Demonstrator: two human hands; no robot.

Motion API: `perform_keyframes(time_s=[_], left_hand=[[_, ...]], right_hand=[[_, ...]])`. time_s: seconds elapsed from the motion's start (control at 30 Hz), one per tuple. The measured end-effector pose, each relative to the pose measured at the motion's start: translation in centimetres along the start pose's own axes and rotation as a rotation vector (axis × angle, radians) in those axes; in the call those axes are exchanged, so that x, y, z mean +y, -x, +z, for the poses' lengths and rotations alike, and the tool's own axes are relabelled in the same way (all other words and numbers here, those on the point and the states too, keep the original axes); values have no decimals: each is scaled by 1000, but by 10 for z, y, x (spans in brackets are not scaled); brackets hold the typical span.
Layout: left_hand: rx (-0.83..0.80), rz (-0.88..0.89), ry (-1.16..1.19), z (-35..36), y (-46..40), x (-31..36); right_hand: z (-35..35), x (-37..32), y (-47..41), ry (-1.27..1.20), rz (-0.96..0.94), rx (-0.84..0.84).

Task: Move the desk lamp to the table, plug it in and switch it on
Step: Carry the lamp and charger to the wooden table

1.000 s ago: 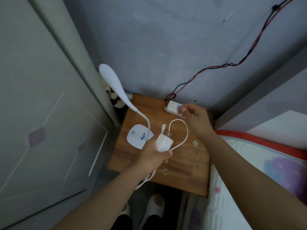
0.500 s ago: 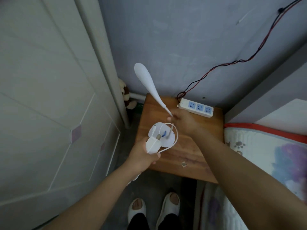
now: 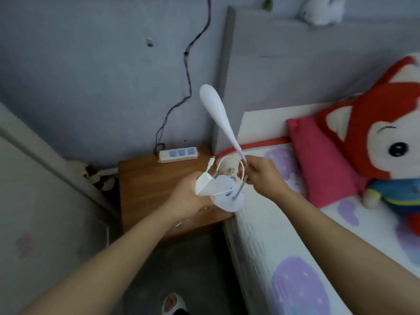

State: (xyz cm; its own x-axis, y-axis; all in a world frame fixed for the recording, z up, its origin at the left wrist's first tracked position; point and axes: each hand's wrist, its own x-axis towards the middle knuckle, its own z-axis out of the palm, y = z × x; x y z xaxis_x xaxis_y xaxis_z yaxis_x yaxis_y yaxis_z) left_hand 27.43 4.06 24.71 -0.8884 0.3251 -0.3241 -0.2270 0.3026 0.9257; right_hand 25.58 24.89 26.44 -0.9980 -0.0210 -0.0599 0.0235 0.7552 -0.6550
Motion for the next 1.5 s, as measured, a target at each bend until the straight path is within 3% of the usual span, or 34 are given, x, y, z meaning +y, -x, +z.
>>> perform_keyframes(time_s=[0.33,0.67,1.07,1.23,1.5], left_hand=[[-459,255,-76,258,107,99],[-1070,446,-191,504,296,163],[-1847,710,-347,693,557,178],[-2070,747,-361,739,690,147],[-2296,787,-384,838,933,77]], right_hand=[[-184,112,312,-6,331,338],[-280,130,659,-124,787,780],[-237,35,980,-202,1337,1402],[-201,-13,1096,-133,1564,1470],[-151,-49,1324,-149,1716,1627]])
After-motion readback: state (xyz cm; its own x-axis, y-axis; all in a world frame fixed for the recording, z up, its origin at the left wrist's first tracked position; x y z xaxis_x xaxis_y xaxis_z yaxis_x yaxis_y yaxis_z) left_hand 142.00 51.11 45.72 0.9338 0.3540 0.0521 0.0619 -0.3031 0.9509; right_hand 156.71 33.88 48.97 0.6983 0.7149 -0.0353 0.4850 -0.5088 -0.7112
